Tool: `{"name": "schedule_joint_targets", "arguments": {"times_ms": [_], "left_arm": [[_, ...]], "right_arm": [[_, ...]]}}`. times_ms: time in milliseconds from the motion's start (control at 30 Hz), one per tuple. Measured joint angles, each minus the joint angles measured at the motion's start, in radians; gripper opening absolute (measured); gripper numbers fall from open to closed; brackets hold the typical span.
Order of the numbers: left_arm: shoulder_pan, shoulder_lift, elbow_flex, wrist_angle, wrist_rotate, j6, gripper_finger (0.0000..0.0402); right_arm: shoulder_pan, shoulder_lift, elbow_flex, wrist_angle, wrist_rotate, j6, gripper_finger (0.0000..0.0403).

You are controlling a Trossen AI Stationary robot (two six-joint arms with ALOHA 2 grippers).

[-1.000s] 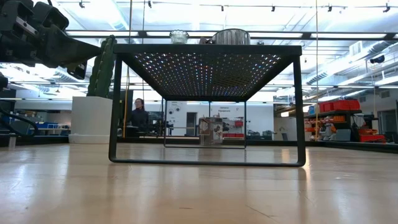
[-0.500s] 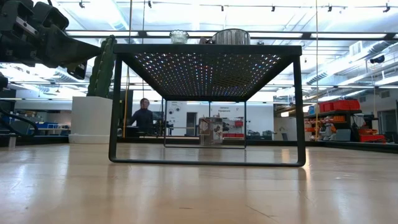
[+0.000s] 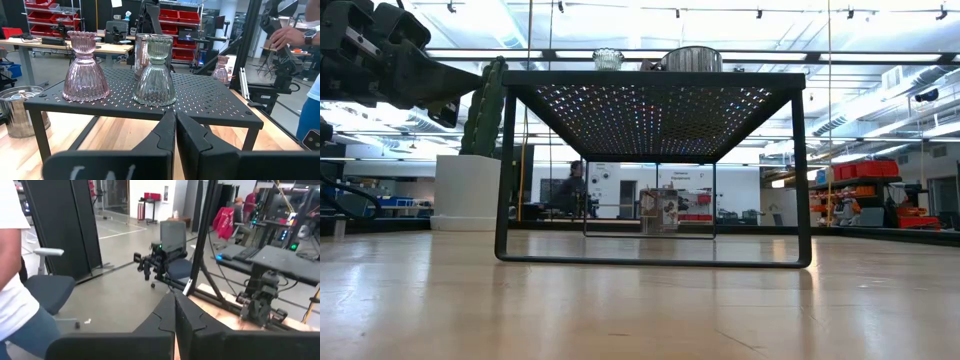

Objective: Pick & Place candle stick holders
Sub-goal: Put the pink candle vase on the shelf

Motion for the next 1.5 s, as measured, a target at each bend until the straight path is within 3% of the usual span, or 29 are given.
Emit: {"name": "schedule_joint_targets", "arguments": {"times_ms": [367, 733, 967, 1500], "left_arm": [[0.000, 0.000, 0.000, 0.000, 0.000, 0.000, 0.0018], [0.000, 0.000, 0.000, 0.000, 0.000, 0.000, 0.0018], [0.000, 0.000, 0.000, 0.000, 0.000, 0.000, 0.0018], [0.000, 0.000, 0.000, 0.000, 0.000, 0.000, 0.0018]], "right_arm": [[-0.001, -0.149, -0.346, 0.159, 0.002, -0.002, 0.0000], [-0.002, -0.301, -0.616, 0.193, 0.003, 0.106, 0.0000], [-0.002, -0.420, -0.702, 0.175, 0.003, 0.087, 0.0000], [-0.002, -0.578, -0.846, 0.005, -0.053, -0.119, 0.0000]]}}
